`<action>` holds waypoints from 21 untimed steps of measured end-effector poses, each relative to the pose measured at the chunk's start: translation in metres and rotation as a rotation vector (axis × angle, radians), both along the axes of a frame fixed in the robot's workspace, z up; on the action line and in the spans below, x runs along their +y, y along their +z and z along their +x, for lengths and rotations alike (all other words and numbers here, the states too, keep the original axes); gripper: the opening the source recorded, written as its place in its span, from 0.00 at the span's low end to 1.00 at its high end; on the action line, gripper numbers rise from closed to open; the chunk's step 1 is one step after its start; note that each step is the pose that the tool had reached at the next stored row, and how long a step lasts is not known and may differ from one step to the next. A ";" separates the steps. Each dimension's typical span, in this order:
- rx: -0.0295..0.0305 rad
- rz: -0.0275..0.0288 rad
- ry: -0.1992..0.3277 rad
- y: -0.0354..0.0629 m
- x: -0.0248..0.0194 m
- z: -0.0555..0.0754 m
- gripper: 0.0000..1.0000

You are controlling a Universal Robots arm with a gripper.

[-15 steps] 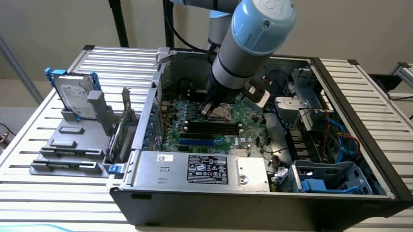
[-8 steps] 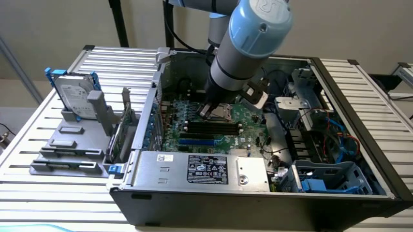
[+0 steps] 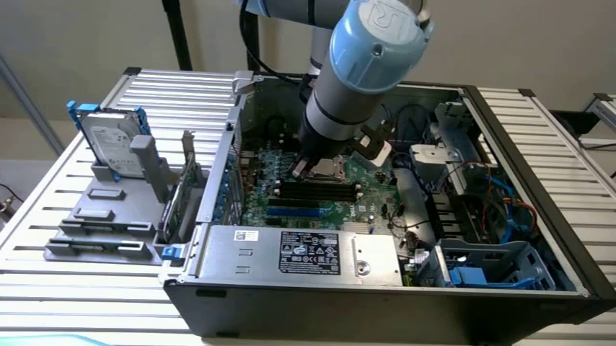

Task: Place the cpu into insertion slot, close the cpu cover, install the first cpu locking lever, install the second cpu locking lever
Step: 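Install the second cpu locking lever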

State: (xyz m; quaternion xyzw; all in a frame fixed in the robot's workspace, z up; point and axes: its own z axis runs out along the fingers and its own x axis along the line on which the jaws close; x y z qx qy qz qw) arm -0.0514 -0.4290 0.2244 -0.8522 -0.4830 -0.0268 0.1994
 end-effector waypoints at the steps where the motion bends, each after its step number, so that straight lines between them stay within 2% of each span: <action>1: -0.0023 -0.0001 0.000 -0.0011 0.0001 -0.001 0.11; 6: -0.0188 0.0000 0.000 -0.0061 0.0018 -0.009 0.11; 9: -0.0264 -0.0002 0.000 -0.0088 0.0046 -0.013 0.11; 14: -0.0312 -0.0001 0.000 -0.0123 0.0121 -0.014 0.11; 21: -0.0414 -0.0001 0.000 -0.0184 0.0127 -0.014 0.11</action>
